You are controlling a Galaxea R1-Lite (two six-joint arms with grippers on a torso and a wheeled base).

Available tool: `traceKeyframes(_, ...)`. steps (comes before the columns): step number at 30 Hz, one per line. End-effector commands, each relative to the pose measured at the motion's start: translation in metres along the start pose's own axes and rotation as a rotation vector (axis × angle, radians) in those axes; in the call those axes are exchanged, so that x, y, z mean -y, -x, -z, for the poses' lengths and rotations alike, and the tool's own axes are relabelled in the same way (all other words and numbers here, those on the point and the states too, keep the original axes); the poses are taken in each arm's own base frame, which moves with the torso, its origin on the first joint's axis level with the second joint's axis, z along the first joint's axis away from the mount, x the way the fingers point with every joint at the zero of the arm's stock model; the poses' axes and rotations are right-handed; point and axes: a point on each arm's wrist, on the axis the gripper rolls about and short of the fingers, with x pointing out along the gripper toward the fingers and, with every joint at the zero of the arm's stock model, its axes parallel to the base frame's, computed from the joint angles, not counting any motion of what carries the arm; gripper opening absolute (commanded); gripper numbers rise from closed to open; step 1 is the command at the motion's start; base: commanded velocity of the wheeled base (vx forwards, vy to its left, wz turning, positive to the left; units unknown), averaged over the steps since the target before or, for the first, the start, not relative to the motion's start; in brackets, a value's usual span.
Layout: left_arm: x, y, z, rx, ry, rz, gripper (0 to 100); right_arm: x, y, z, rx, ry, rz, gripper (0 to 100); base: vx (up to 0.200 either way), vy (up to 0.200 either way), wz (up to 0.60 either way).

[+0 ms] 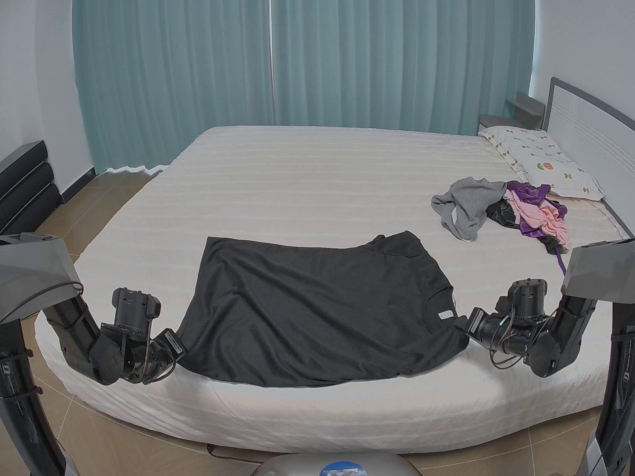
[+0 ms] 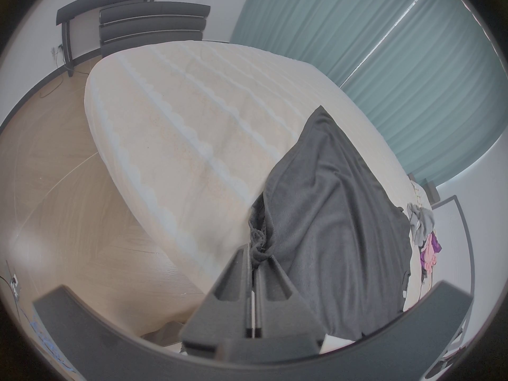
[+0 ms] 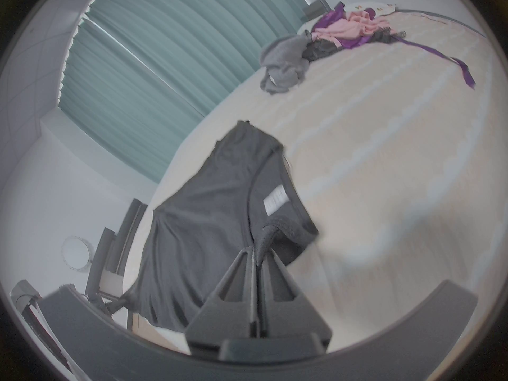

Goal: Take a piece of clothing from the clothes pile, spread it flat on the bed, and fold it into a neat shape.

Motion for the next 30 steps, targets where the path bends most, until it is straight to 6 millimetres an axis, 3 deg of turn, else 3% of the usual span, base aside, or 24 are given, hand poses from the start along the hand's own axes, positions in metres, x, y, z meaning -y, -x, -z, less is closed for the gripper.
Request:
traceKeyframes(1, 0.001, -0.003, -0.013, 0.034, 0.048, 0.011, 0, -0.015, -0.013, -0.03, 0.106, -0.009, -0.062, 0, 0.0, 0.0, 0.0)
traceKeyframes(4, 0.002, -0.005, -0.018, 0.049, 0.084, 0.017, 0, -0.022, -0.019, -0.04, 0.122, -0.017, -0.078, 0, 0.0, 0.0, 0.0)
traceKeyframes(7, 0.001, -0.006, -0.021, 0.054, 0.103, 0.017, 0, -0.036, -0.032, -0.061, 0.165, -0.033, -0.102, 0, 0.0, 0.0, 0.0)
traceKeyframes(13, 0.001, -0.007, -0.02, 0.046, 0.102, 0.021, 0, -0.055, -0.06, -0.083, 0.215, -0.035, -0.113, 0, 0.0, 0.0, 0.0)
traceKeyframes(15, 0.001, -0.007, -0.02, 0.045, 0.102, 0.022, 0, -0.057, -0.064, -0.084, 0.225, -0.032, -0.112, 0, 0.0, 0.0, 0.0)
traceKeyframes(16, 0.001, -0.007, -0.021, 0.048, 0.103, 0.023, 0, -0.062, -0.078, -0.087, 0.253, -0.027, -0.103, 0, 0.0, 0.0, 0.0)
traceKeyframes(23, 0.003, -0.008, -0.019, 0.042, 0.099, 0.027, 0, -0.073, -0.115, -0.085, 0.32, -0.015, -0.084, 0, 0.0, 0.0, 0.0)
traceKeyframes(30, 0.003, -0.01, -0.018, 0.036, 0.097, 0.024, 0, -0.068, -0.143, -0.076, 0.353, -0.016, -0.063, 0, 0.0, 0.0, 0.0)
